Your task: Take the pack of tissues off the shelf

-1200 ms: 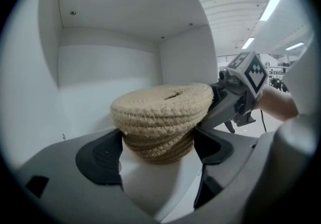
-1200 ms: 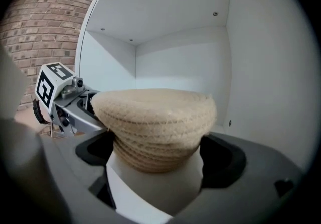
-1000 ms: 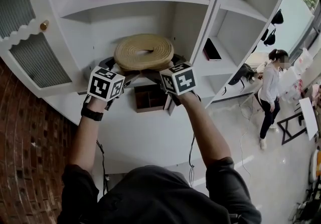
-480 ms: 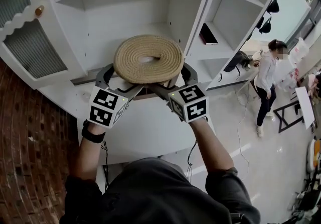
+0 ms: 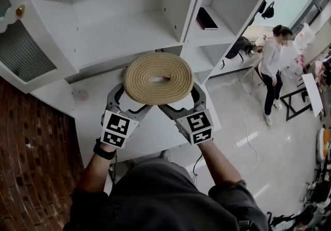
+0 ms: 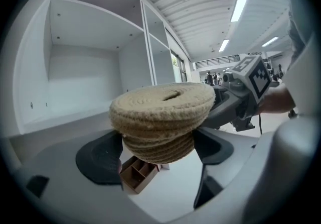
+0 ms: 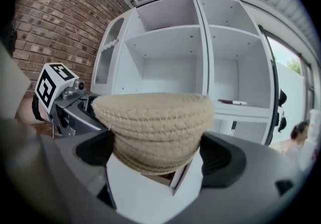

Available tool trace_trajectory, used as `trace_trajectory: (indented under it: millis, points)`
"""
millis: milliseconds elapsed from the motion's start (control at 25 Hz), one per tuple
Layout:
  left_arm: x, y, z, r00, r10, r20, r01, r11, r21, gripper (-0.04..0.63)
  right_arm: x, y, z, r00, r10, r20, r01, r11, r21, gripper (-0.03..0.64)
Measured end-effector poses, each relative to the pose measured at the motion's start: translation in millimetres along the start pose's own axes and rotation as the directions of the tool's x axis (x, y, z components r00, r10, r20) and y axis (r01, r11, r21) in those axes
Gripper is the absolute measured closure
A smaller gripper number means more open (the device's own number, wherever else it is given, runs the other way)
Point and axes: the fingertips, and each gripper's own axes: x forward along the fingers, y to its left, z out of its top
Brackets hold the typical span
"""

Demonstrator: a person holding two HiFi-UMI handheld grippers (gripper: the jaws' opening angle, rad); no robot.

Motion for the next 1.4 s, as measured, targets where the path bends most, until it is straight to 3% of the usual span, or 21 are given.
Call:
trace_trajectory:
  millis: [680, 1400]
  points:
    - [121, -66, -163, 0.974, -0.179, -0.142, 0.173, 0.984, -0.051, 0.152, 27, -38, -210, 0.987, -0.067, -0.149, 0.090, 0.983, 0.157, 0.077]
    - [187, -83, -262, 0.937, -0.259, -0.233, 0.240, 0.965, -0.106, 0.152, 64, -51, -326, 0.969, -0.050, -0.240, 0.111, 0.962, 0.248, 0.078]
